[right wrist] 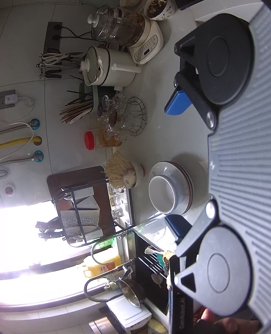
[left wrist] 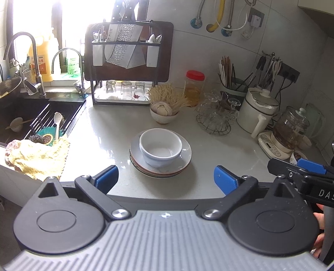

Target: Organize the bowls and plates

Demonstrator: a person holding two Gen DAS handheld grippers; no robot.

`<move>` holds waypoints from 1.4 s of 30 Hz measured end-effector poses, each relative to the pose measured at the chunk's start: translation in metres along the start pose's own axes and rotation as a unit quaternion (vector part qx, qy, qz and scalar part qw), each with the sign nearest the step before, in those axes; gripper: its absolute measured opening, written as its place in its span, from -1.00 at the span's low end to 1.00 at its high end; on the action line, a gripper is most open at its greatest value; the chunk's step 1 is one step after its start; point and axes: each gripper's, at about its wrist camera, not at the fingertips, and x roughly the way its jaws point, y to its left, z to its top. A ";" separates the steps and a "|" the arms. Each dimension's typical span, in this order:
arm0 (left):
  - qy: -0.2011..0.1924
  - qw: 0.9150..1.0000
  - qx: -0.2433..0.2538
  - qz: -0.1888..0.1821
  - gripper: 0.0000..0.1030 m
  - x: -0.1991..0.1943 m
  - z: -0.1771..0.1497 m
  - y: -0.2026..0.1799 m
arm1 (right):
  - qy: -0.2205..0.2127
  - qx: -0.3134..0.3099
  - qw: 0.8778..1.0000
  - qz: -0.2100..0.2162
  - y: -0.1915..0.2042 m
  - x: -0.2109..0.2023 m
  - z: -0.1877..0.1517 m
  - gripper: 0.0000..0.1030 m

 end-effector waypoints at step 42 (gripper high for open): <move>0.001 1.000 0.010 0.024 0.97 -0.006 -0.003 -0.009 | -0.001 0.011 1.000 -0.006 -0.001 -0.005 -0.005 1.00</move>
